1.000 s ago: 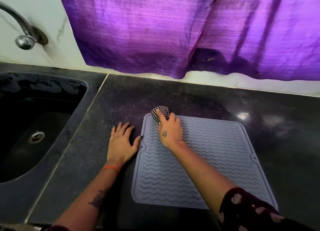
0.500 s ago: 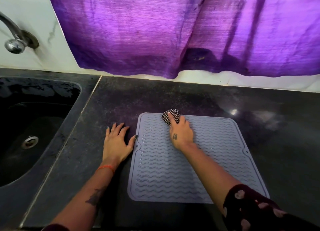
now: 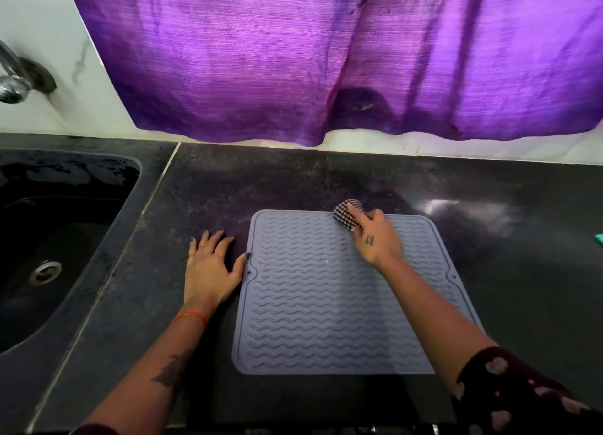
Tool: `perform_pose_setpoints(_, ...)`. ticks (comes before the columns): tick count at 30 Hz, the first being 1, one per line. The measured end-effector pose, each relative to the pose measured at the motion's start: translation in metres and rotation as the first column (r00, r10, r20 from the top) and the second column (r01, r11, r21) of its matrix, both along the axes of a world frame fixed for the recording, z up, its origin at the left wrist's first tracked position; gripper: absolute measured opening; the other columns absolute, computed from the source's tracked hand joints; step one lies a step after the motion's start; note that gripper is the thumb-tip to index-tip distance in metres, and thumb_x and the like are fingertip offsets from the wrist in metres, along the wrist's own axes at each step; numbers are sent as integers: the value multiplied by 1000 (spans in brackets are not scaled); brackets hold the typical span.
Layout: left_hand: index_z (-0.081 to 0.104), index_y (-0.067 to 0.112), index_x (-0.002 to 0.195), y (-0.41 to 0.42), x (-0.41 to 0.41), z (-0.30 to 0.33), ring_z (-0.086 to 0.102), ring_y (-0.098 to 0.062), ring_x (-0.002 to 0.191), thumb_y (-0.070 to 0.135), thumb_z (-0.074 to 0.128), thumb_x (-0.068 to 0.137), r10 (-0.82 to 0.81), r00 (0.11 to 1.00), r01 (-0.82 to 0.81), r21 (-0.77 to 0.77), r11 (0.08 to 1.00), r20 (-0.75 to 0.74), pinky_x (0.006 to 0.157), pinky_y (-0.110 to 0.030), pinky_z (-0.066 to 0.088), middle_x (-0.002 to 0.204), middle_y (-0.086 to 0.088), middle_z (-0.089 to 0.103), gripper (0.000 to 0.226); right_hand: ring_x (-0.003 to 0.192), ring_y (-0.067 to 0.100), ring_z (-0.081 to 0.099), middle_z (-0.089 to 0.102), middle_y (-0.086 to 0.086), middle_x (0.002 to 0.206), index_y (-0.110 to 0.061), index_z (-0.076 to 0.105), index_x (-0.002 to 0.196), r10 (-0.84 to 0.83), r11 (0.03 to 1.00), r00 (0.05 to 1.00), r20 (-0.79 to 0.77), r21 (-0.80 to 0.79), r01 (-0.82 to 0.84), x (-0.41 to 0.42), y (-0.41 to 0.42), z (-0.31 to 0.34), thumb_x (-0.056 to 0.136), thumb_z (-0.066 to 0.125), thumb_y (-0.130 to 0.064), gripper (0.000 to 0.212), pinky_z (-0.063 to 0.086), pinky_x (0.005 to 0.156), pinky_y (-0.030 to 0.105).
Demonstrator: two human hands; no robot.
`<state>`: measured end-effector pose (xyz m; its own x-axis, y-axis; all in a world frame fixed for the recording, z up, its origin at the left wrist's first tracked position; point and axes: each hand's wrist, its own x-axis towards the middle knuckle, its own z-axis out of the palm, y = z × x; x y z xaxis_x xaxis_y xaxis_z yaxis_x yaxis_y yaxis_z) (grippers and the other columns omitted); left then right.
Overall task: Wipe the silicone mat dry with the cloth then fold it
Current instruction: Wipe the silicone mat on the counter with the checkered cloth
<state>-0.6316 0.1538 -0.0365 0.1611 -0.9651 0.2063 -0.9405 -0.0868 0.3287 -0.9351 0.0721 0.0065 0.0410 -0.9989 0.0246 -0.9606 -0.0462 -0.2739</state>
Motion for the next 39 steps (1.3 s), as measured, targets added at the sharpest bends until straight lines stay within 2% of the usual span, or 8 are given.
perform_pose_setpoints(3,53,11,130,-1,0,0,29,-31,138,61,28,80,1,1000,-1,-1,1000,-10,117,-45,13,140,-11,47,75,119,33,39,35,19,136,-33,17,148,-175,984,979,-103,-48,170,-15,18,-10,98,34,-33,52,41,95,41)
perform_pose_setpoints(9,49,10,133,1,-1,1,30,-31,138,61,28,79,6,1000,-6,-6,1000,-17,116,-46,15,140,-12,47,76,117,36,44,34,19,138,-35,22,146,-50,997,998,-34,48,52,-28,2,-4,97,37,-29,52,41,94,41)
perform_pose_setpoints(15,50,11,132,0,-1,0,29,-31,138,62,26,79,7,1000,-7,-2,1000,-11,116,-45,13,141,-12,46,78,119,37,39,33,23,137,-27,19,148,-236,971,965,-117,-77,228,-67,17,-16,98,34,-30,53,39,96,42)
perform_pose_setpoints(20,52,9,131,-1,0,-1,31,-33,137,63,27,79,0,1000,-1,-4,1000,-9,116,-47,15,140,-13,47,79,124,38,36,30,23,140,-28,20,148,-152,988,986,-72,15,153,-73,7,-9,98,35,-29,52,35,102,41)
perform_pose_setpoints(22,52,9,130,-1,0,-1,31,-33,137,63,26,79,0,1000,0,-2,1000,-4,116,-47,16,139,-13,48,79,120,38,41,35,20,137,-28,27,146,-155,987,988,-7,34,155,-82,6,1,96,41,-26,52,38,99,41)
perform_pose_setpoints(26,51,9,131,-1,0,-1,30,-32,137,64,25,79,5,1000,-5,4,1000,-11,116,-45,14,141,-13,46,80,106,40,43,38,20,125,-29,28,145,-365,931,926,-94,-63,360,-95,30,-2,95,43,-26,52,44,82,46)
perform_pose_setpoints(34,51,9,131,0,0,1,29,-32,138,64,25,79,3,1000,-3,0,1000,-15,116,-46,14,141,-14,46,80,111,40,43,37,18,127,-31,30,144,-295,954,956,-9,48,295,-109,32,3,95,42,-27,51,43,90,47)
perform_pose_setpoints(39,52,10,131,-1,-1,0,29,-32,138,65,24,78,6,1000,-6,-2,1000,-21,117,-45,13,141,-13,46,81,98,45,44,42,26,118,-24,38,141,-437,891,899,-29,-149,428,-109,76,-14,90,51,-19,53,44,79,51)
